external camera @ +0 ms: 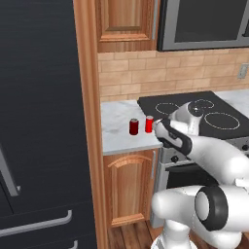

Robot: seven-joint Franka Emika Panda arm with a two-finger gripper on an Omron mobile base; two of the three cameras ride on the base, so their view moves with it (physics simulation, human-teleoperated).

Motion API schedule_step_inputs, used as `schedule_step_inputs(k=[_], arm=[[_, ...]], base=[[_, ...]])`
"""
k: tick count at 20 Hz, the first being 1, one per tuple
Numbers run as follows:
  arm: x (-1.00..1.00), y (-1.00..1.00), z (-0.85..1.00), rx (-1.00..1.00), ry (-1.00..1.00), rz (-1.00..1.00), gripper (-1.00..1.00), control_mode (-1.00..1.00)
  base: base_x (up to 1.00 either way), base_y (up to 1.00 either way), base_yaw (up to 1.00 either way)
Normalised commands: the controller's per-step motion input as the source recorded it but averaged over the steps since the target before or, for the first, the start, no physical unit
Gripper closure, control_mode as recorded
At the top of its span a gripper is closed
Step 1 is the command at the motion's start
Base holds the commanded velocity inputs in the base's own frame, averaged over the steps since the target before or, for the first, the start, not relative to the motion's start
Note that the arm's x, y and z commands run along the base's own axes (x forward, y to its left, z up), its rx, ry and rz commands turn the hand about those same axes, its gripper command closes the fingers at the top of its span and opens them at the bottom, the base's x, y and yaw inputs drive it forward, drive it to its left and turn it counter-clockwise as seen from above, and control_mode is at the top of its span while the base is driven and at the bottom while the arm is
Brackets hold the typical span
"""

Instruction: Four empty soda cans are scattered around the kitchen. Gather all the cans and cluster them next to the stove for recycling.

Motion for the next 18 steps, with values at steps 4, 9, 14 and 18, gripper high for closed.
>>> schedule_step_inputs(k=[4, 9, 14, 18], arm=[[0.26, 0.0, -0.14, 0.0, 0.0, 0.0, 1.0, -1.0], [0.24, 0.0, -0.12, 0.0, 0.0, 0.0, 1.0, -1.0], [0.22, 0.0, -0.12, 0.0, 0.0, 0.0, 1.0, -1.0], [0.16, 0.0, -0.13, 0.0, 0.0, 0.0, 1.0, -1.0]], base=[[0.0, 0.0, 0.0], [0.0, 0.0, 0.0], [0.0, 0.0, 0.0], [0.0, 0.0, 0.0]])
